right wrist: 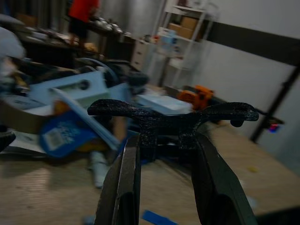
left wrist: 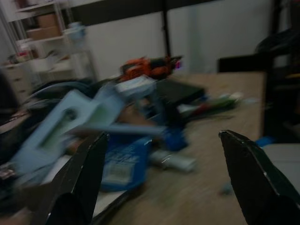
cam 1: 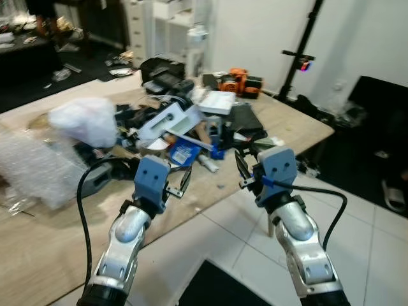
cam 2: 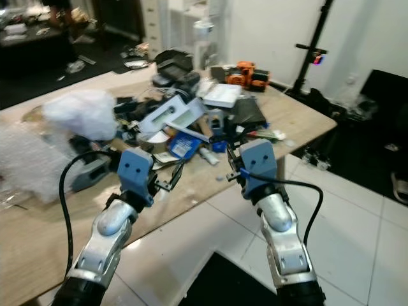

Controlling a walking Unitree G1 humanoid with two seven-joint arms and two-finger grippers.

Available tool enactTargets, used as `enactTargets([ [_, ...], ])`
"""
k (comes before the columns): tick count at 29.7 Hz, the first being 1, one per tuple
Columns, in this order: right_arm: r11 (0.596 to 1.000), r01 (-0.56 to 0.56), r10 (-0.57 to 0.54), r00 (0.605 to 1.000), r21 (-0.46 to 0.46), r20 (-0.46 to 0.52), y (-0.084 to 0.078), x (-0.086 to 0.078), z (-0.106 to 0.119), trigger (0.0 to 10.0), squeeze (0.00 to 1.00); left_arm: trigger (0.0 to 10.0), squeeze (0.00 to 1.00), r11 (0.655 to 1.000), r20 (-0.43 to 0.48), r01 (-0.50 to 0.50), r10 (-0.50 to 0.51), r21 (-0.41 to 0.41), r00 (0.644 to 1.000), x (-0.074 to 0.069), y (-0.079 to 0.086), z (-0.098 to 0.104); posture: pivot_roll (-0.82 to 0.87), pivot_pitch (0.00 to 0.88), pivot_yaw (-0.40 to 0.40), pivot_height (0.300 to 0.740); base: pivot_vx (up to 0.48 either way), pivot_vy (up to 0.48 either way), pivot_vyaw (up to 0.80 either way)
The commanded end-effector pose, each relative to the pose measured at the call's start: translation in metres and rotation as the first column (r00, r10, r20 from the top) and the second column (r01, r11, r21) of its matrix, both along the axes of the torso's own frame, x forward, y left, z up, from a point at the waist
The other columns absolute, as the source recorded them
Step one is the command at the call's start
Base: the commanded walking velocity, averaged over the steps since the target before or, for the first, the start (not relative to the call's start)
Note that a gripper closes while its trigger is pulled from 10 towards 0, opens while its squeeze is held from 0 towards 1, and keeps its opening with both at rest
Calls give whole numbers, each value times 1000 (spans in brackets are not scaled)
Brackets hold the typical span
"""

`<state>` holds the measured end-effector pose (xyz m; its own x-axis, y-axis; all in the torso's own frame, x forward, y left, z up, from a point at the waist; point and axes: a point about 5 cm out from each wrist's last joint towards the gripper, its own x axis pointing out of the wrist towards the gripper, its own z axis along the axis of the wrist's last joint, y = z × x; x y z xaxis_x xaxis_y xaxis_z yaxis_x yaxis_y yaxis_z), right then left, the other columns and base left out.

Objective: Picking trash to rubbish bin

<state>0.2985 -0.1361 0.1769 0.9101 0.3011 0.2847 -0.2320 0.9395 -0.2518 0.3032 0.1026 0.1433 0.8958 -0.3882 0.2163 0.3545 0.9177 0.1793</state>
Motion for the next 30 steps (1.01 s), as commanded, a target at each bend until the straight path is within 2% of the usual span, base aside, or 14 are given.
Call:
enactTargets([
  [1,1000,5,-5,1000,3,-13,0,0,-4,10000,0,10000,0,1000,-5,0,0,6,1000,-1,0,-1,-105,51,-32,740,0,0,-800],
  [16,1000,7,-7,1000,-1,-13,1,1,-4,10000,0,10000,0,1000,-35,15,-15,-7,999,-1,0,-1,-102,51,-30,740,0,0,-800],
  [23,1000,5,-5,1000,-2,-16,1,1,-5,10000,0,10000,0,993,-79,21,-30,-112,996,-1,0,0,-102,52,-32,740,0,0,-800],
  [30,1000,2,-2,1000,-3,-18,2,2,-5,10000,0,10000,0,989,-105,10,-25,-150,994,1,2,0,-101,52,-33,740,0,0,-800],
])
